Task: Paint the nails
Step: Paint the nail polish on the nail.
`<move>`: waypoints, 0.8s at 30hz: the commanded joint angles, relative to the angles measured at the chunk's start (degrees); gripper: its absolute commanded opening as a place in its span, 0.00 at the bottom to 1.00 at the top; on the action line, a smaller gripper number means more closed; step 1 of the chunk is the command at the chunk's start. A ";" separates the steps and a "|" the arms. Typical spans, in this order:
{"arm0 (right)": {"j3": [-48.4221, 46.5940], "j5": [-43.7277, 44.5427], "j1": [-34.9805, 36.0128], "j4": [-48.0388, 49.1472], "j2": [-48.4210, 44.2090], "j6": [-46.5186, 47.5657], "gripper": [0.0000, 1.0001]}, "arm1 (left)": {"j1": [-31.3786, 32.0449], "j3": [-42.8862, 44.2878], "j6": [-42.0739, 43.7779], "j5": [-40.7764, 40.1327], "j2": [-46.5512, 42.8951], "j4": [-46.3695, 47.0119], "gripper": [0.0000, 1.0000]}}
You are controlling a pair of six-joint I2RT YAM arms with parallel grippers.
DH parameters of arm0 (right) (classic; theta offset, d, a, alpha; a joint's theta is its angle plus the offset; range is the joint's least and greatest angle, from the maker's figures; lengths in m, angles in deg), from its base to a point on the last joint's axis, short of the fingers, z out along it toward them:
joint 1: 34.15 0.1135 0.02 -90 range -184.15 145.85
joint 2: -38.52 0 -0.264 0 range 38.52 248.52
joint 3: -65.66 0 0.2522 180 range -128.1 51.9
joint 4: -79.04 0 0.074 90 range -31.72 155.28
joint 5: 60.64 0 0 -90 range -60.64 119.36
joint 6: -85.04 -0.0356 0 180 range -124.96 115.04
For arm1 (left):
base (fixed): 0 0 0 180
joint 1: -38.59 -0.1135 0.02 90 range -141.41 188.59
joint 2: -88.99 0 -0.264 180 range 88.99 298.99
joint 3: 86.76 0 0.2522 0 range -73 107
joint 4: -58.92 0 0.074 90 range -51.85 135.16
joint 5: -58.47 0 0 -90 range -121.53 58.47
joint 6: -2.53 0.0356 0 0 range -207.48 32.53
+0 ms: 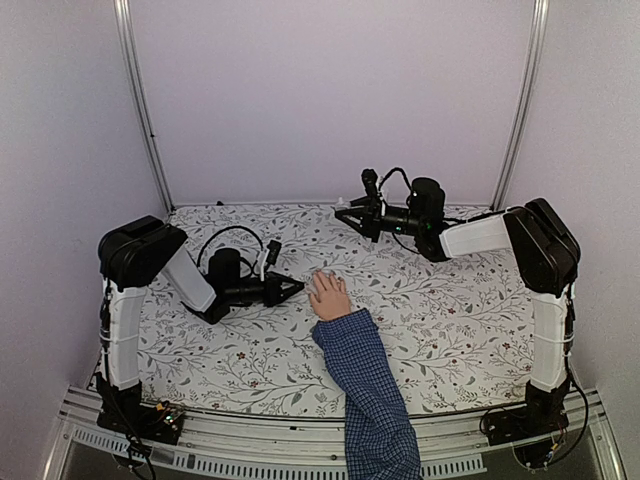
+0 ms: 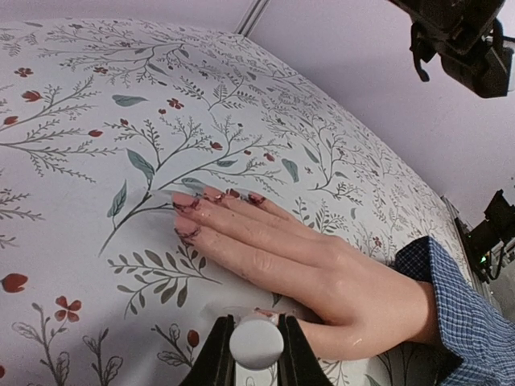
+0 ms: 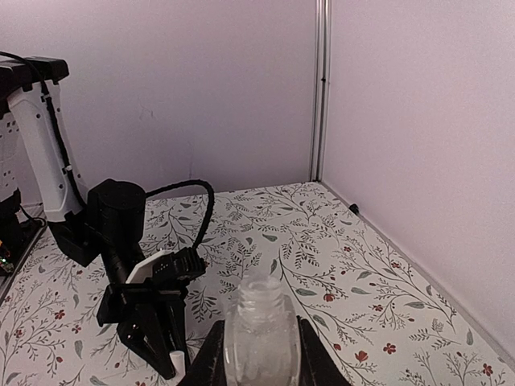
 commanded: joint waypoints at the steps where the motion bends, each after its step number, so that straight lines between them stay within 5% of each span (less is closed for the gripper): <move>1: 0.35 0.35 -0.01 0.45 0.67 0.58 0.00 | -0.17 1.07 1.05 -0.04 1.38 -0.25 0.00; 24: 0.38 0.34 -0.01 0.50 0.58 0.61 0.00 | -0.16 1.55 0.85 -0.43 1.81 -0.91 0.00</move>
